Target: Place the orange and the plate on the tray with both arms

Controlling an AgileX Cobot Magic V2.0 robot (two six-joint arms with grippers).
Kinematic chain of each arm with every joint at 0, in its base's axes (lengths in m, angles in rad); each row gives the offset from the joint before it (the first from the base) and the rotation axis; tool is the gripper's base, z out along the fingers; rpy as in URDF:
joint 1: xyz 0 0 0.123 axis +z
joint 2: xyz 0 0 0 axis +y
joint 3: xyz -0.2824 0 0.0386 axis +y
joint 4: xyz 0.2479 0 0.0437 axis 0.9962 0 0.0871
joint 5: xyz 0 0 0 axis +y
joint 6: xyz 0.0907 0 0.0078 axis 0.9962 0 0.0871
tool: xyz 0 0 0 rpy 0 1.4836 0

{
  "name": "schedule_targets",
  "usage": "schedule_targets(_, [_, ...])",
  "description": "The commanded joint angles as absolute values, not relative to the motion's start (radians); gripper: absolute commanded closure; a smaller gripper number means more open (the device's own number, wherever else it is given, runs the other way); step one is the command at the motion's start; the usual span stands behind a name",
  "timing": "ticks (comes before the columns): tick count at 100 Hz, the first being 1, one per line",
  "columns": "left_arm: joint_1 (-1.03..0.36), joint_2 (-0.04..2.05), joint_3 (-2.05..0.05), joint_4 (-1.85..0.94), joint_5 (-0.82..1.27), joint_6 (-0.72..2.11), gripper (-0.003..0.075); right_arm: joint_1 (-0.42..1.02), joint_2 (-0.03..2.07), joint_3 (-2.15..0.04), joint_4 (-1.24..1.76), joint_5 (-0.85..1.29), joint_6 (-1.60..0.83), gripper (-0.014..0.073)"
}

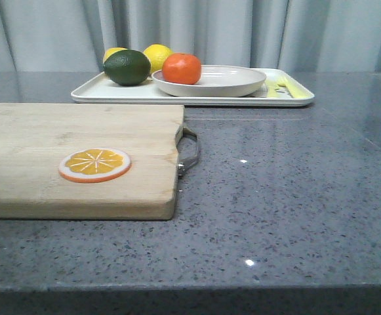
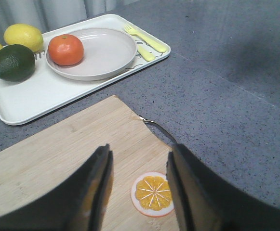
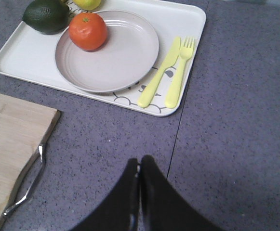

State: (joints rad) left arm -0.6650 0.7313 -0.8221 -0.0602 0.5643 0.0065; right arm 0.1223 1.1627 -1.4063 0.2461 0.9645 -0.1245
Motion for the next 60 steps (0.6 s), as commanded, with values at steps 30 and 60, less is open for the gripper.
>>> schedule_targets(30, [-0.664, 0.734, -0.848, -0.069, 0.491, 0.007, 0.074, 0.121, 0.788, -0.996, 0.216, 0.738, -0.134, 0.0579])
schedule_targets(60, [-0.664, 0.67, -0.776, -0.108, 0.438, 0.007, 0.074, 0.121, 0.518, -0.754, 0.216, 0.63, -0.201, 0.0579])
